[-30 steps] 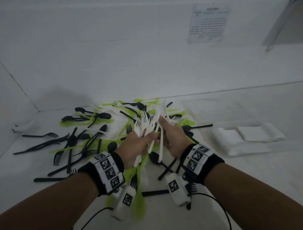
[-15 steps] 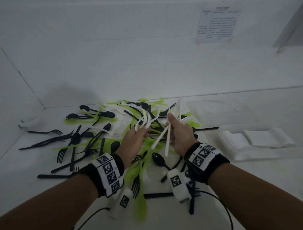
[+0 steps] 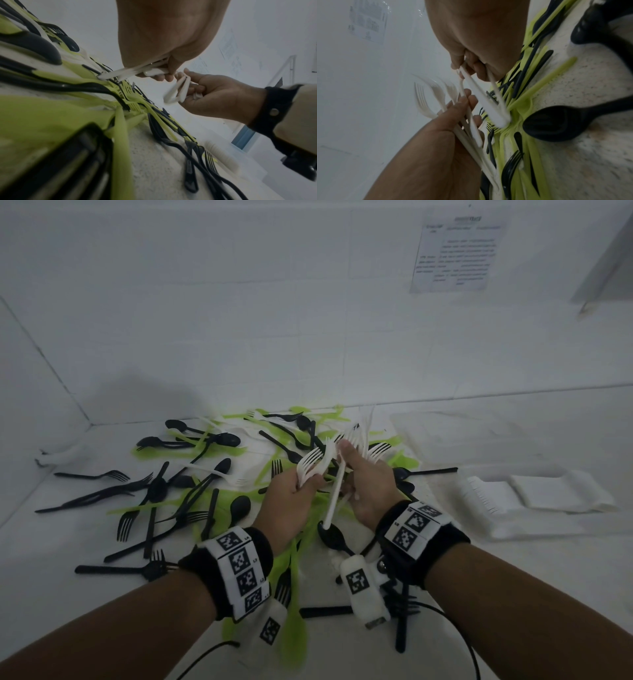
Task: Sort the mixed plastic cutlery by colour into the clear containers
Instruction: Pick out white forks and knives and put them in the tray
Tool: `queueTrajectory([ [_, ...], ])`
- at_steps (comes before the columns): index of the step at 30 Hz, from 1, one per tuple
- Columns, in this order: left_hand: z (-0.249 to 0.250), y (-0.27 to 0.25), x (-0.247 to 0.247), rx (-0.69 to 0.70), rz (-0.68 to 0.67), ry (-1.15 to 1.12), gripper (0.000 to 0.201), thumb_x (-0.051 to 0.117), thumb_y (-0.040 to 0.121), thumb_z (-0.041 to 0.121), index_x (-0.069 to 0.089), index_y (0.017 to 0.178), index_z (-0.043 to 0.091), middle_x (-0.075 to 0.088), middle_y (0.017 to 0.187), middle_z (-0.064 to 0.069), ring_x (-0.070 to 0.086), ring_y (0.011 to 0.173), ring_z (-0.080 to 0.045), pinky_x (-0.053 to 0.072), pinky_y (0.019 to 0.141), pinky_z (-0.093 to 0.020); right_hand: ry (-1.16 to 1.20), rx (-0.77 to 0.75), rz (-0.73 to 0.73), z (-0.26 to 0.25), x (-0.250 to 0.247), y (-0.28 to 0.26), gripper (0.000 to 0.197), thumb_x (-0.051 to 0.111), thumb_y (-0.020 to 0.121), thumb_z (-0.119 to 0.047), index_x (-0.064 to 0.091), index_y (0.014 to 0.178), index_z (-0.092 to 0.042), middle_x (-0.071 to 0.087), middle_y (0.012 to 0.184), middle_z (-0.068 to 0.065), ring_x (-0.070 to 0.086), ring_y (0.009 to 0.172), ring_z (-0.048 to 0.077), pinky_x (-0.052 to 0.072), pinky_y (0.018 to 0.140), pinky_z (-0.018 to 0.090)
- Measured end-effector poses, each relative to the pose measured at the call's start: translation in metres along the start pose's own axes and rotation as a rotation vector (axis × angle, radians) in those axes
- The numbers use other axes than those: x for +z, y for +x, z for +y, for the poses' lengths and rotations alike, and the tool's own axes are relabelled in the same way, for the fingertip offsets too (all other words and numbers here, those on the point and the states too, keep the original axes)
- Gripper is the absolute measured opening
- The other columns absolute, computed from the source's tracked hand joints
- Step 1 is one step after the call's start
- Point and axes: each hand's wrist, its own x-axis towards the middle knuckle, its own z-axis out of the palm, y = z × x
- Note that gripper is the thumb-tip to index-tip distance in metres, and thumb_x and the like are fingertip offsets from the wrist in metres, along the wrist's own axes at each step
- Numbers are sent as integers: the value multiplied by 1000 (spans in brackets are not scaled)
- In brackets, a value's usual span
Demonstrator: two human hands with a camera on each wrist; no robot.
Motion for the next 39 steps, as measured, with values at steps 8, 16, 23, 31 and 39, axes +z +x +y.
queueTrajectory([
  [8, 7, -1, -3, -81, -108, -121, 24, 55, 106, 22, 76, 103, 12, 78, 93, -2, 73, 85, -16, 58, 73, -23, 4, 53, -109, 1, -6, 5, 40, 78, 89, -34, 69, 103, 3, 68, 86, 18, 62, 60, 28, 47, 49, 32],
  [16, -2, 12, -18, -173, -113, 29, 24, 44, 108, 29, 61, 124, 30, 46, 86, -2, 44, 77, -16, 35, 64, -25, -72, 5, -5, -4, -14, 14, 50, 83, 85, -35, 59, 117, -6, 53, 66, 2, 45, 48, 15, 38, 42, 27],
  [23, 13, 12, -4, -91, -254, -120, 45, 37, 107, 3, 43, 110, 48, 47, 99, 35, 49, 75, 35, 36, 65, 6, -66, 37, -219, 3, -2, -4, 31, 76, 91, -33, 59, 98, -7, 50, 60, 1, 44, 50, 15, 37, 47, 30],
  [31, 3, 18, -6, -107, -18, -20, 38, 41, 104, 9, 54, 90, 43, 48, 81, 12, 43, 71, -5, 34, 64, -20, -38, -38, -164, 3, -2, -13, 29, 71, 96, -30, 56, 80, -11, 44, 57, 2, 40, 46, 15, 35, 50, 33],
  [39, 10, 4, -12, -11, -258, 55, 26, 50, 106, 25, 73, 102, 14, 76, 94, 4, 71, 91, -15, 56, 85, -32, -221, -109, -196, 8, 9, -19, 29, 69, 97, -34, 67, 85, -7, 60, 68, 8, 49, 44, 11, 38, 42, 23],
])
